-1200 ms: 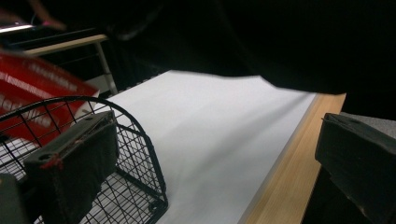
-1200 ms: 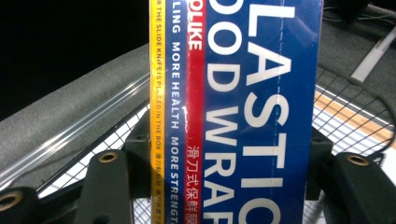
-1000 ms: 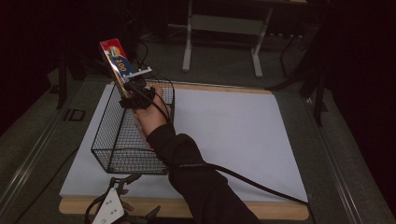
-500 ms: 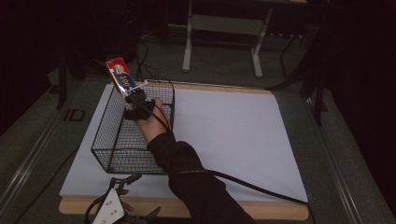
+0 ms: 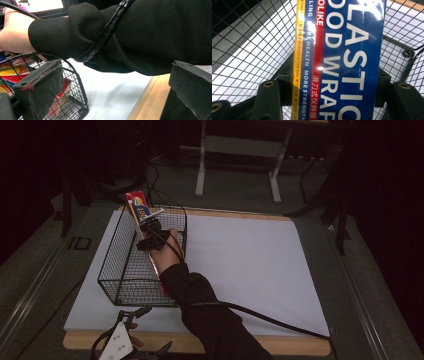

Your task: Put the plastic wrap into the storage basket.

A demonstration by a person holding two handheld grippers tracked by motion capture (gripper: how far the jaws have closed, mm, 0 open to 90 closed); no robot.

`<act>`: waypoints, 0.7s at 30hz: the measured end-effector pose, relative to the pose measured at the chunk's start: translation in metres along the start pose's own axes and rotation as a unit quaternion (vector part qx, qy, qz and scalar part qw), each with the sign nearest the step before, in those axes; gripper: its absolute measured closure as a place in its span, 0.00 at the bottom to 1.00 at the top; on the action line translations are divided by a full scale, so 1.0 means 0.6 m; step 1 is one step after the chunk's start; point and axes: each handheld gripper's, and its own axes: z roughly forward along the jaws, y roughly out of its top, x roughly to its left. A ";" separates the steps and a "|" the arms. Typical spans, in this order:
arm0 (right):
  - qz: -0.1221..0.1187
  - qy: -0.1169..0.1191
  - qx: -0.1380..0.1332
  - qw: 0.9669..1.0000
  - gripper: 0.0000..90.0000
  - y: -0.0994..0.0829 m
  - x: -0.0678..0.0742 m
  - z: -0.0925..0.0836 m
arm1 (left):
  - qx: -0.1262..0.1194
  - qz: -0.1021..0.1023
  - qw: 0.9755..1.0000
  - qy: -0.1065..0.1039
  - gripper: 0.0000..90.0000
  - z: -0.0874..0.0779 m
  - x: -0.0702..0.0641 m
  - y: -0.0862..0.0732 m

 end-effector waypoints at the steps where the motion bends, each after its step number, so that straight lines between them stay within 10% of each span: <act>1: -0.003 -0.001 0.000 1.000 0.44 0.000 0.000 0.001 | 0.000 0.000 1.000 0.000 0.00 0.000 0.000 0.000; 17: 0.007 0.018 0.032 0.999 0.42 -0.016 -0.009 0.020 | 0.003 0.000 1.000 -0.002 0.00 0.003 -0.001 0.000; 21: -0.023 0.011 0.038 0.999 0.41 -0.016 -0.001 0.028 | 0.004 0.001 1.000 -0.002 0.00 0.003 -0.001 -0.001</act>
